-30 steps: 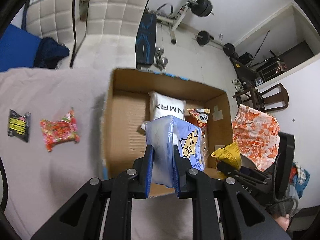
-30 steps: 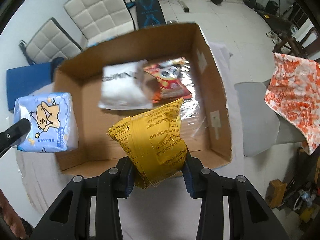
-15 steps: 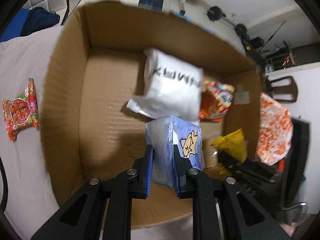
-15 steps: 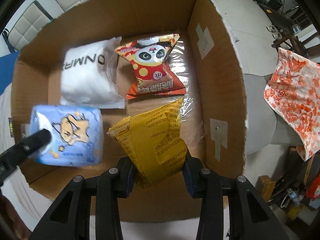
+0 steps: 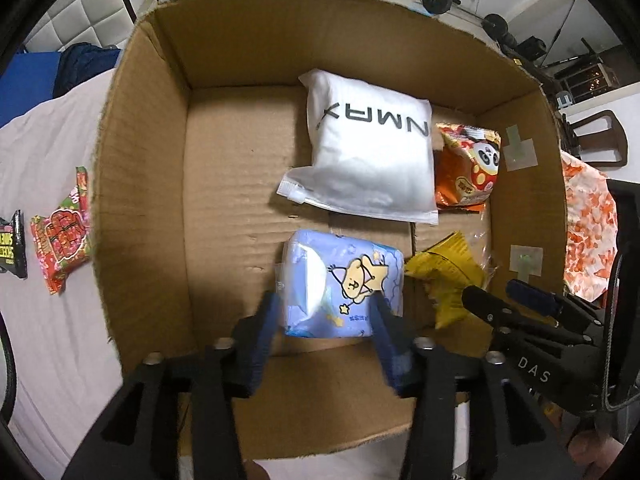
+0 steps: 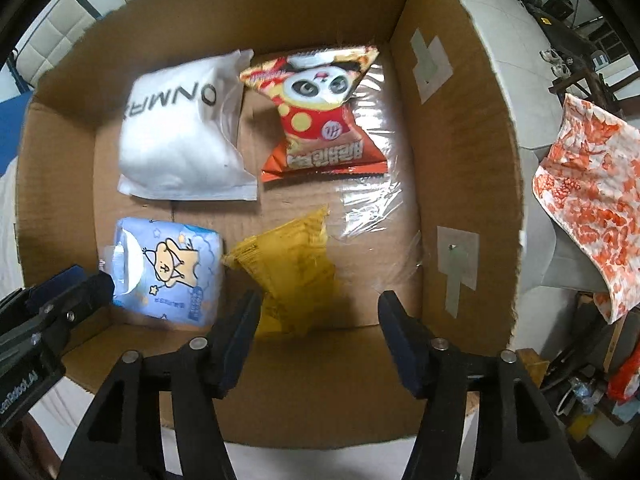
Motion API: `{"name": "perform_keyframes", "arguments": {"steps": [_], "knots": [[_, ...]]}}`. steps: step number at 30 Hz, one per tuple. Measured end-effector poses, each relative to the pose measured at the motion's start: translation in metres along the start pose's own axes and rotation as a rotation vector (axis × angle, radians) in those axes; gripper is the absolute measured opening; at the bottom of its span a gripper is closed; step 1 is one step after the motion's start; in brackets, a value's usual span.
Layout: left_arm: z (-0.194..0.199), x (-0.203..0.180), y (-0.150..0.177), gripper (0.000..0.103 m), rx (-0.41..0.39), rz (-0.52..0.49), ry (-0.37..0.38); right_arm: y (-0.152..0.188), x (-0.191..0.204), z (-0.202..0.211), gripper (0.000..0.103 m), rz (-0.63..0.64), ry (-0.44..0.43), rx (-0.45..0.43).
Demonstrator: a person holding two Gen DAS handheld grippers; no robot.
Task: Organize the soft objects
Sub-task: 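Open both tools to release the packs and lift out of the box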
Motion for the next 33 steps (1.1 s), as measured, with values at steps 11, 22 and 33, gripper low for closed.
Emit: {"name": "perform_keyframes", "arguments": {"steps": [11, 22, 33], "knots": [[0.047, -0.003, 0.012, 0.096, -0.123, -0.039, -0.067, 0.028, 0.004, 0.039, 0.096, 0.008, -0.005, -0.089], [0.119, -0.010, 0.044, 0.096, -0.307, -0.074, -0.138, 0.068, 0.004, 0.116, 0.099, 0.009, -0.003, -0.270], [0.171, -0.017, 0.085, 0.096, -0.399, -0.050, -0.129, 0.115, -0.002, 0.191, 0.099, 0.021, -0.015, -0.398]]}}
Point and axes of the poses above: each gripper's, at about its wrist camera, not at the fingertips, and z roughly against the way its jaws point, x to its left, y to its underside, the point moved 3 cm from there along -z, roughly the way its jaws point, and after that the axes turned 1 degree about z, right-handed, at the moved point
